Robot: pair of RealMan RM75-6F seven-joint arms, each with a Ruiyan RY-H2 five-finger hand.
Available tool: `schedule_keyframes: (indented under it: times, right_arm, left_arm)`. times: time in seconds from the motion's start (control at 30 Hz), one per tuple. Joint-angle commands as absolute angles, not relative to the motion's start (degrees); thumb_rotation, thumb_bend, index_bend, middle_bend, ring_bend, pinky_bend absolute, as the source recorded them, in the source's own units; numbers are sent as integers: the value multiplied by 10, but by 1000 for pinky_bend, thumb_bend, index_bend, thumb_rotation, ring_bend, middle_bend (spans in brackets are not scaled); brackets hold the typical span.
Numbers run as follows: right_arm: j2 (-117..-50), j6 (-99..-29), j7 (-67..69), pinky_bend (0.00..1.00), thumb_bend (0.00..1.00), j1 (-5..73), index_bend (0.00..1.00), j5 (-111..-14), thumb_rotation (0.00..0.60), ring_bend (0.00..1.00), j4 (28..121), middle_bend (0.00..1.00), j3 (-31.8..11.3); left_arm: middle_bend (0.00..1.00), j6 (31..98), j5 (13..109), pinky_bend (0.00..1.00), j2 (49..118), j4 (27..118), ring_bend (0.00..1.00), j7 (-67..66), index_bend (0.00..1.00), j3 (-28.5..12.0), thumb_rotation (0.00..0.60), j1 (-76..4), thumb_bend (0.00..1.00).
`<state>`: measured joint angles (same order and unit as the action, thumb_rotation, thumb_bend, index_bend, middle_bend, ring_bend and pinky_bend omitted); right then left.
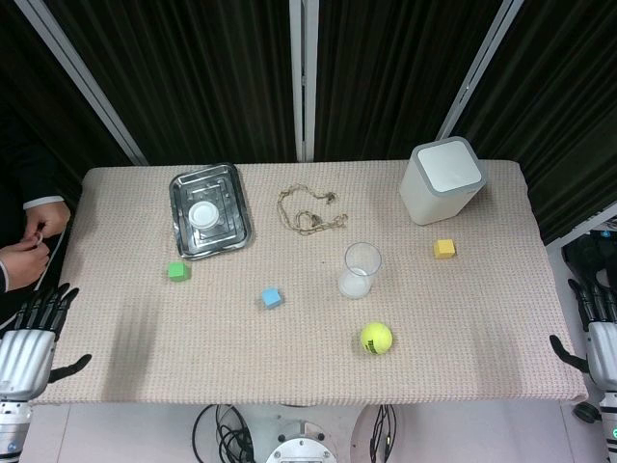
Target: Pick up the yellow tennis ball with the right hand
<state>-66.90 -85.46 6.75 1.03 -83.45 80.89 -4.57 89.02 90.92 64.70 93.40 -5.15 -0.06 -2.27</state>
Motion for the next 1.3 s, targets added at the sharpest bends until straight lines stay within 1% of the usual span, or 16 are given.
schedule_keyframes:
  times: [0.03,0.2,0.4,0.67,0.93,1.1,1.3]
  right_arm:
    - [-668,-854,65,0,196,11,0,-835,600,0,811,0,-45]
    - [-668,-856,64,0,197,11,0,-843,600,0,813,0,-42]
    - [-668,-846,41,0,197,23,0,-876,600,0,828,0,-27]
    - [-687,-778,-47,0,197,81,0,-947,600,0,879,0,2]
    - [-710,-699,-134,0,196,145,0,-1000,600,0,952,0,14]
    - [-727,-652,-192,0,204,177,0,-1003,600,0,981,0,10]
    - [-750,-592,-248,20,208,208,0,-965,600,0,992,0,-3]
  left_arm:
    - [0,890,909,0,648,932,0,-51,57,-1,600,-23,0]
    - [0,892,911,0,651,928,0,-49,57,1,600,-21,0]
    - [0,892,912,0,649,931,0,-51,56,-1,600,-23,0]
    - [0,887,910,0,654,934,0,-61,56,-2,600,-26,0]
    - [0,889,906,0,652,937,0,-68,56,-3,600,-24,0]
    - [0,893,901,0,652,930,0,-54,57,-2,600,-19,0]
    - [0,897,900,0,654,917,0,-37,57,-3,600,-17,0]
